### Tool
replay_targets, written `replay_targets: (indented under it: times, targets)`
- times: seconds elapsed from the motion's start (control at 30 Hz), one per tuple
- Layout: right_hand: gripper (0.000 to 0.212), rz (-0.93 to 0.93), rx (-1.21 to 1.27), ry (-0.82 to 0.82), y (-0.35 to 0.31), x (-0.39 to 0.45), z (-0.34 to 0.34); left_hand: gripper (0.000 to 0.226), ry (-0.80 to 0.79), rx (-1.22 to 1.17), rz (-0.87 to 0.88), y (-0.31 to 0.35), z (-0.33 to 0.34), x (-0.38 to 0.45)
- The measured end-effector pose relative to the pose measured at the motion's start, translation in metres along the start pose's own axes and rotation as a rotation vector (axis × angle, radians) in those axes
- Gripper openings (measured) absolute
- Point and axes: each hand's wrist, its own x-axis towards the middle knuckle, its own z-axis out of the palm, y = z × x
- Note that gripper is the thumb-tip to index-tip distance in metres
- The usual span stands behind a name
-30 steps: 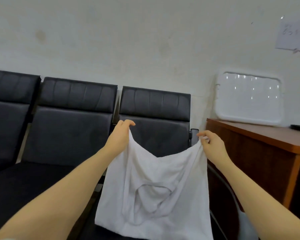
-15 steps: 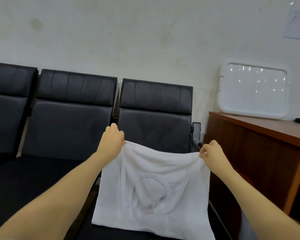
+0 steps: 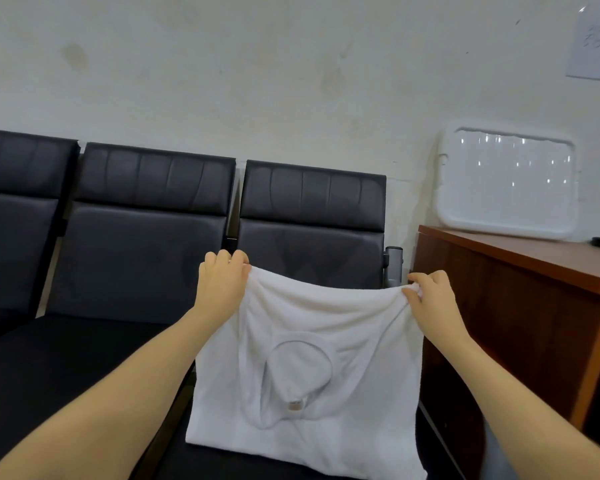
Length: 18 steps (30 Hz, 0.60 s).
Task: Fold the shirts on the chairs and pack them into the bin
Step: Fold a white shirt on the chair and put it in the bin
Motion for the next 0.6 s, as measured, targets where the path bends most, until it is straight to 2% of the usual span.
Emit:
replay_targets:
  times: [0.1, 0.17, 0.23, 0.3, 0.37, 0.43, 0.5, 0.6]
  targets:
    - [0.039, 0.057, -0.086, -0.114, 0.003, -0.002, 0.003, 0.004, 0.047, 0.014, 0.022, -0.008, 0.004, -0.004]
    - [0.032, 0.046, -0.167, -0.133, 0.008, -0.004, 0.004, 0.008, 0.071, -0.038, -0.023, -0.008, 0.002, -0.007]
    - [0.025, 0.022, -0.250, -0.109, 0.010, -0.008, 0.003, 0.010, 0.073, -0.097, -0.055, -0.008, 0.000, -0.010]
    - [0.020, -0.026, -0.314, -0.012, 0.008, -0.013, 0.002, 0.011, 0.079, -0.115, -0.033, -0.007, -0.003, -0.013]
    - [0.013, -0.061, -0.324, 0.063, 0.003, -0.016, -0.001, 0.009, 0.103, -0.120, -0.017, -0.005, -0.006, -0.016]
    - [0.007, -0.068, -0.304, 0.030, -0.003, -0.015, -0.004, 0.009, 0.132, -0.133, -0.034, -0.005, -0.010, -0.017]
    - [0.018, -0.023, -0.207, -0.008, -0.012, -0.012, -0.009, 0.010, 0.134, -0.157, -0.057, -0.002, -0.016, -0.016]
    - [0.023, 0.013, -0.164, 0.037, -0.022, -0.007, -0.017, 0.014, 0.104, -0.212, -0.069, 0.005, -0.027, -0.012]
